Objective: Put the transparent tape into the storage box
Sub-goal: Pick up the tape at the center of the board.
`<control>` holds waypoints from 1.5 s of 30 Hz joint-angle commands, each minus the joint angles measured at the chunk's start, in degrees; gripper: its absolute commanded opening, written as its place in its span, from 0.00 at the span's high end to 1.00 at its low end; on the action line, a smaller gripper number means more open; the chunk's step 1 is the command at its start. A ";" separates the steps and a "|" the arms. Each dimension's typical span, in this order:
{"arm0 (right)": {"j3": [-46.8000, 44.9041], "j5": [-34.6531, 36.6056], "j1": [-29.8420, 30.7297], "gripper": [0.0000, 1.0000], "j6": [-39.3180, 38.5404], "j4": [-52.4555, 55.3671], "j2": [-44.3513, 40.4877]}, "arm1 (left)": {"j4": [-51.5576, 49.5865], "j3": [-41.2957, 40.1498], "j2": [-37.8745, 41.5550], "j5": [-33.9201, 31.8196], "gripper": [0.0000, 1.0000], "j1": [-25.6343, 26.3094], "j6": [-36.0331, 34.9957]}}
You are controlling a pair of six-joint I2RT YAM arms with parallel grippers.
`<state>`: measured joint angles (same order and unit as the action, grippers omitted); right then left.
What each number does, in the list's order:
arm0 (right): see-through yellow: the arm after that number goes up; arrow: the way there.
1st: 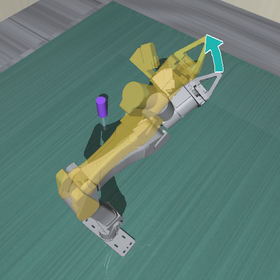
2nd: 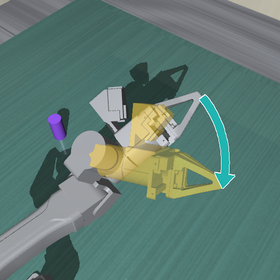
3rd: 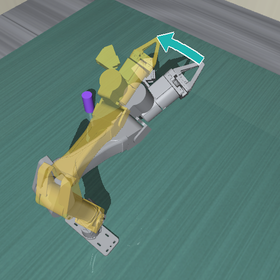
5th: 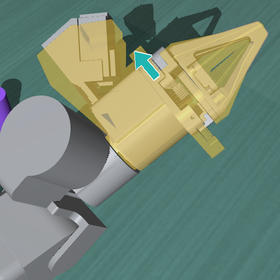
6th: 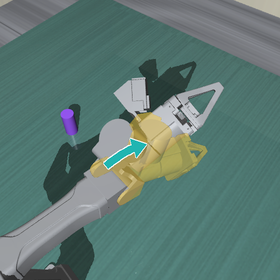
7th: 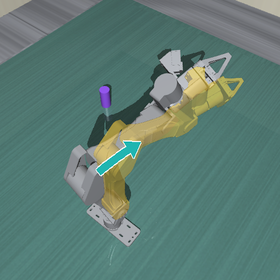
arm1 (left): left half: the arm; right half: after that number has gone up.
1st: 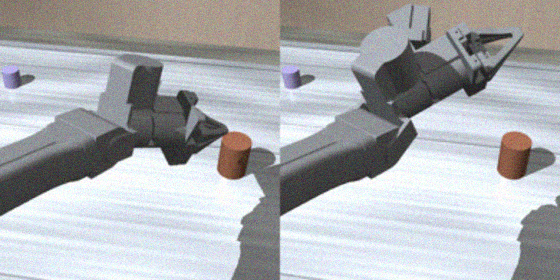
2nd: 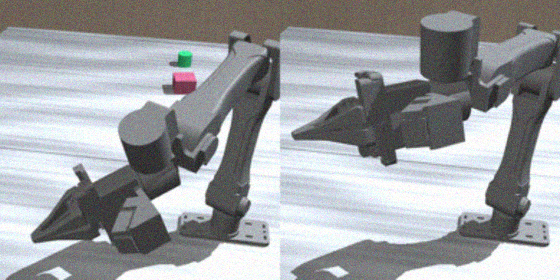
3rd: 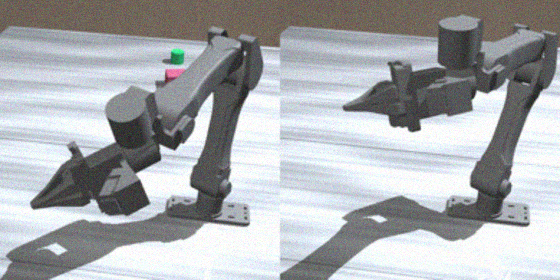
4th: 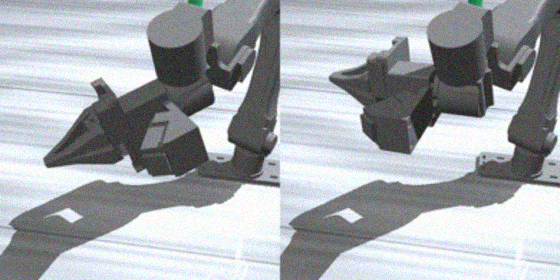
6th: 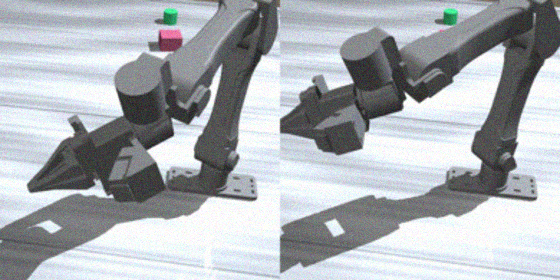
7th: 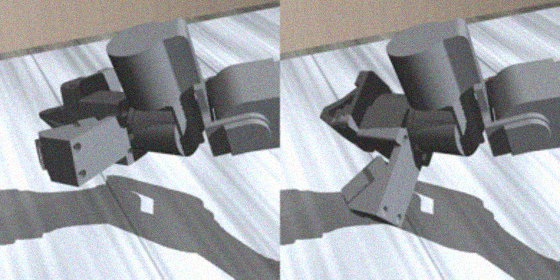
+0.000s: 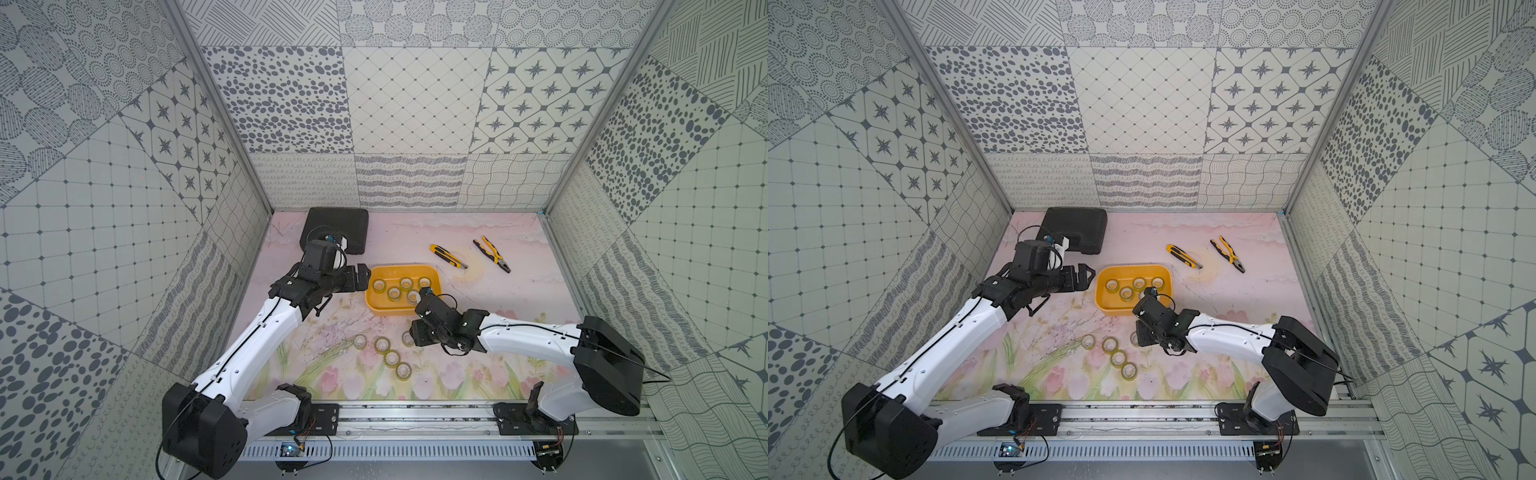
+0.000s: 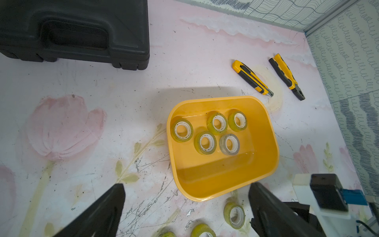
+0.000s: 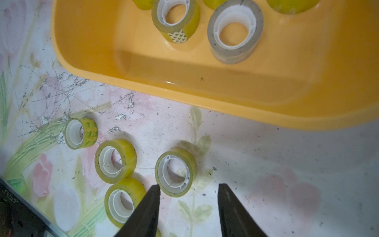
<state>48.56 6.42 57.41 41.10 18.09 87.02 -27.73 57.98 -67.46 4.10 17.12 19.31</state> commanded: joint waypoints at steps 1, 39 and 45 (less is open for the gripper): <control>1.77 -1.31 -0.01 0.50 -0.84 -2.43 1.62 | -0.61 0.12 0.83 -1.12 0.01 0.24 -0.93; 1.83 2.31 2.24 0.52 1.65 1.11 11.14 | -0.57 0.09 0.45 -0.45 0.01 0.28 -0.66; -0.43 3.43 2.51 0.56 3.29 1.07 10.80 | 1.59 -0.86 -0.23 -0.90 0.01 0.28 -1.11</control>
<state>50.02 9.65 59.46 42.78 17.32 95.98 -27.53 57.65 -67.11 3.88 17.12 19.31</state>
